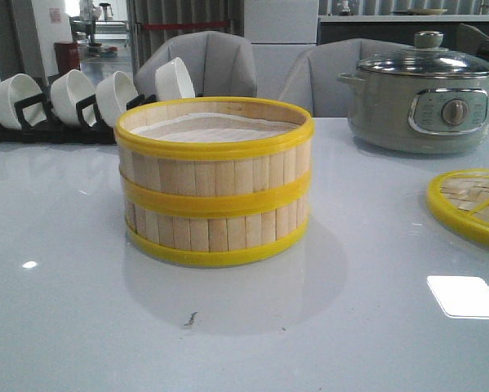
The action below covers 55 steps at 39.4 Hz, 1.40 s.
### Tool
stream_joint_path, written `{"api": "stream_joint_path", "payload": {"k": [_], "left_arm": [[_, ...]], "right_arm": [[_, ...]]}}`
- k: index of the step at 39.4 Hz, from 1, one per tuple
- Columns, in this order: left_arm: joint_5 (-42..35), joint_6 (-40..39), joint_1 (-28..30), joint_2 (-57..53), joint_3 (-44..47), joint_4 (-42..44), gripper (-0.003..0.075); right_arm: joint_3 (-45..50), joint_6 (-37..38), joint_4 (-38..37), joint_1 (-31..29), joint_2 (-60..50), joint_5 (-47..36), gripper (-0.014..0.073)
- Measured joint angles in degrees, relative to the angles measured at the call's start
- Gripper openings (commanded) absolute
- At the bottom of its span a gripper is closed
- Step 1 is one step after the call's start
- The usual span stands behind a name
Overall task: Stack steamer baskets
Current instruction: 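Open the left gripper and raise it away from the stack, then lower the right gripper and grasp the woven lid at its center knob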
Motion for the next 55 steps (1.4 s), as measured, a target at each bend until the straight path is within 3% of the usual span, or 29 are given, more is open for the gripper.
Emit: {"api": "stream_joint_path", "payload": {"k": [18, 27, 41, 46, 52, 55], "left_arm": [[-12.3, 0.0, -3.3, -26.6, 33.2, -0.4, 0.0086], [-12.6, -0.1, -3.3, -30.3, 38.5, -0.4, 0.0086], [-12.7, -0.1, -3.3, -30.4, 39.7, -0.4, 0.0085], [-12.7, -0.1, -3.3, -30.4, 39.7, -0.4, 0.0085], [-12.7, -0.1, -3.3, -30.4, 39.7, -0.4, 0.0085], [-12.7, -0.1, -3.3, -30.4, 39.7, -0.4, 0.0085]], "right_arm": [[0.0, 0.0, 0.0, 2.7, 1.2, 0.1, 0.0496], [0.1, 0.0, 0.0, 2.7, 1.2, 0.1, 0.0496], [0.1, 0.0, 0.0, 2.7, 1.2, 0.1, 0.0489], [0.1, 0.0, 0.0, 2.7, 1.2, 0.1, 0.0359], [0.1, 0.0, 0.0, 2.7, 1.2, 0.3, 0.0031], [0.1, 0.0, 0.0, 2.7, 1.2, 1.1, 0.0076]]}}
